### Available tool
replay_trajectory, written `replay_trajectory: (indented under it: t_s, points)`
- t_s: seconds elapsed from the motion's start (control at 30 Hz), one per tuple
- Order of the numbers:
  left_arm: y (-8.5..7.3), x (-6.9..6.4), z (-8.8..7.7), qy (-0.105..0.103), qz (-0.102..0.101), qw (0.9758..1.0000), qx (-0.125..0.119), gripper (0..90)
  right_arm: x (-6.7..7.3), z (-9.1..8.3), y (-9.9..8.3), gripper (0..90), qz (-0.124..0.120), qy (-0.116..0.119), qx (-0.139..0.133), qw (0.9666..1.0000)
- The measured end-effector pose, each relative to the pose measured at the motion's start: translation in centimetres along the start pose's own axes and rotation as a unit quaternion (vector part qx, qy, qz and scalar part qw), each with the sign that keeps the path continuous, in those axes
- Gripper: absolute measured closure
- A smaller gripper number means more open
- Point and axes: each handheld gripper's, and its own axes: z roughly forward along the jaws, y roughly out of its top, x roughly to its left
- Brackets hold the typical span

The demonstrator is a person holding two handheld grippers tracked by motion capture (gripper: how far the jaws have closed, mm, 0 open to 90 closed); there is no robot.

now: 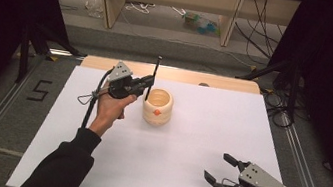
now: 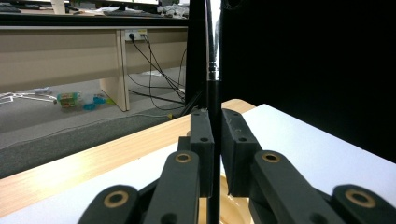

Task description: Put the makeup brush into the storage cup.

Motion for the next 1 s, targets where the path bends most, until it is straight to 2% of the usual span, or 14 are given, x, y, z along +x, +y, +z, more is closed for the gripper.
replay_trajectory:
  t_s: [0.07, 0.27, 0.37, 0.4, 0.5, 0.53, 0.57, 0.6, 0.63, 0.83, 0.93, 1.0]
  points:
    - [0.0, 0.0, 0.1, -0.001, 0.003, 1.0000, 0.000, 83.5, 0.0, 0.0, 0.0, 17.2, -0.001, -0.001, 0.000, 1.0000]
    - [-0.2, -0.2, 0.7, -0.003, -0.004, 1.0000, 0.000, 83.5, 0.0, 0.0, 0.0, 17.2, -0.002, -0.002, -0.001, 1.0000]
    - [-0.1, -0.3, 1.3, -0.004, 0.004, 1.0000, 0.000, 83.6, 0.0, -0.2, 0.1, 17.2, -0.004, -0.005, 0.009, 0.9999]
    - [-0.2, -0.3, 1.5, -0.003, -0.003, 1.0000, 0.000, 83.5, 0.0, 0.0, 0.0, 17.2, -0.004, -0.003, -0.001, 1.0000]
    - [-0.4, -0.2, 2.0, -0.004, -0.002, 1.0000, 0.001, 83.6, 0.0, 0.0, 0.0, 17.2, -0.002, -0.001, -0.001, 1.0000]
    - [-0.6, -0.2, 2.3, -0.004, -0.004, 1.0000, 0.004, 83.6, 0.0, -0.3, 0.1, 17.3, -0.003, -0.006, 0.015, 0.9999]
    - [-0.6, -0.2, 2.3, -0.004, -0.004, 1.0000, 0.004, 83.5, 0.0, -0.3, 0.1, 17.2, -0.003, -0.007, 0.017, 0.9998]
    - [-0.7, -0.2, 2.4, -0.003, -0.003, 1.0000, 0.005, 83.5, 0.0, -0.3, 0.1, 17.2, -0.003, -0.007, 0.017, 0.9998]
    - [-0.8, -0.2, 2.6, -0.002, -0.006, 1.0000, 0.006, 83.5, -0.1, 0.0, 0.0, 17.2, 0.001, -0.002, 0.001, 1.0000]
    - [-0.5, -0.1, 2.7, 0.000, -0.003, 1.0000, 0.003, 83.5, 0.0, 0.0, 0.0, 17.2, 0.001, 0.000, 0.000, 1.0000]
    - [-0.3, -0.1, 2.8, 0.000, -0.007, 1.0000, -0.001, 83.5, 0.1, -0.2, 0.0, 17.2, 0.009, 0.000, 0.015, 0.9998]
    - [-0.1, -0.1, 2.9, 0.001, -0.003, 1.0000, 0.000, 83.5, 0.1, -0.1, 0.0, 17.2, 0.008, 0.001, 0.013, 0.9999]
